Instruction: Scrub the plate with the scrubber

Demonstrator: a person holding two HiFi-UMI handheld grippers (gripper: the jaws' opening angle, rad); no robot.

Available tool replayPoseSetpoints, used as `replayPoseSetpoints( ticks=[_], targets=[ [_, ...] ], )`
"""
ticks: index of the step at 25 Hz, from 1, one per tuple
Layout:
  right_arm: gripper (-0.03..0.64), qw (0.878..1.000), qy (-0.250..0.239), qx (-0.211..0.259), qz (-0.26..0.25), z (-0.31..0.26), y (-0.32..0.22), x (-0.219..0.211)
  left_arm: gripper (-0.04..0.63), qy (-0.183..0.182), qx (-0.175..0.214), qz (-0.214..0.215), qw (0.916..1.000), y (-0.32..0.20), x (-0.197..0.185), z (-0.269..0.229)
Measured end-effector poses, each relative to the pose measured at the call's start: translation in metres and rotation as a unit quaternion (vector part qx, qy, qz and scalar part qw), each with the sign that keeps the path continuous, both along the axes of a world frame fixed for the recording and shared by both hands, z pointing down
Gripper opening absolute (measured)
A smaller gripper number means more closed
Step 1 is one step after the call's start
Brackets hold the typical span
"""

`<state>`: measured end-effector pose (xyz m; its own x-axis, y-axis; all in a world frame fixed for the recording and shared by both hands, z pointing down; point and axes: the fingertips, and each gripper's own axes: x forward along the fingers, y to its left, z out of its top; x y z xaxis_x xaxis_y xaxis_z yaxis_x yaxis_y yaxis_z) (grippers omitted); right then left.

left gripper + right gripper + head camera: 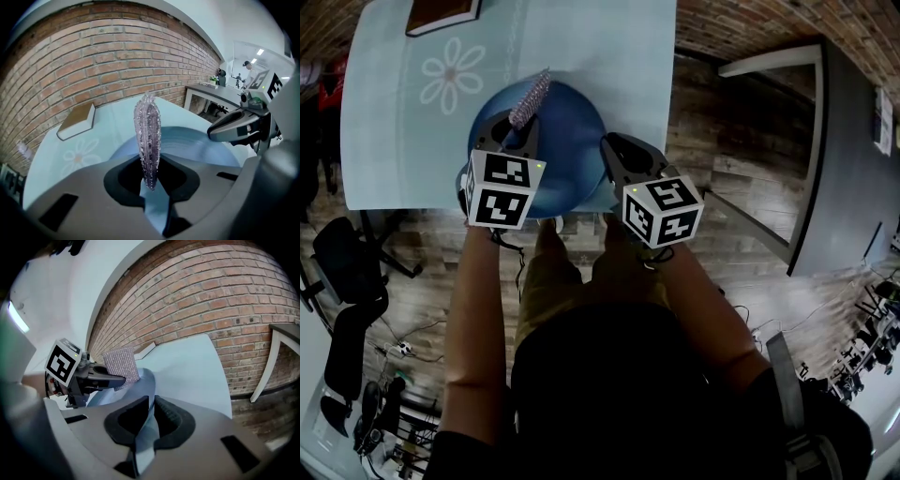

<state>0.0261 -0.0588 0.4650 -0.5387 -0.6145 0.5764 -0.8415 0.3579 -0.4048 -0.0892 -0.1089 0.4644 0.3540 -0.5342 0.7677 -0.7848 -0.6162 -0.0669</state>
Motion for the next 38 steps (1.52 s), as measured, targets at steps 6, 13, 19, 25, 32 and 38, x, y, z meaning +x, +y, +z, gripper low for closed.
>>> replayPoseSetpoints(
  ticks=[6, 13, 19, 25, 32, 38],
  targets=[
    [0.061, 1.0, 0.006, 0.003, 0.002, 0.0, 0.001, -0.001, 0.08, -0.024, -0.004, -0.016, 0.9996, 0.003, -0.039, -0.001],
    [0.061, 1.0, 0.012, 0.002, -0.001, 0.0, 0.002, -0.001, 0.08, -0.036, -0.024, -0.021, 0.9988, 0.024, -0.054, 0.006],
    [0.061, 1.0, 0.013, 0.002, -0.004, 0.001, 0.002, -0.001, 0.08, -0.038, -0.042, -0.042, 0.9975, 0.048, -0.071, 0.008],
    [0.061, 1.0, 0.007, 0.001, -0.003, 0.002, 0.003, -0.001, 0.08, -0.019, -0.072, -0.059, 0.9955, 0.077, -0.079, 0.009],
    [0.061, 1.0, 0.003, -0.002, -0.004, 0.001, 0.0, -0.001, 0.08, -0.001, -0.094, -0.056, 0.994, 0.099, -0.072, 0.007],
    [0.061, 1.0, -0.005, -0.003, -0.001, 0.0, 0.0, -0.002, 0.08, 0.003, -0.11, -0.021, 0.9937, 0.12, -0.045, 0.007]
  ],
)
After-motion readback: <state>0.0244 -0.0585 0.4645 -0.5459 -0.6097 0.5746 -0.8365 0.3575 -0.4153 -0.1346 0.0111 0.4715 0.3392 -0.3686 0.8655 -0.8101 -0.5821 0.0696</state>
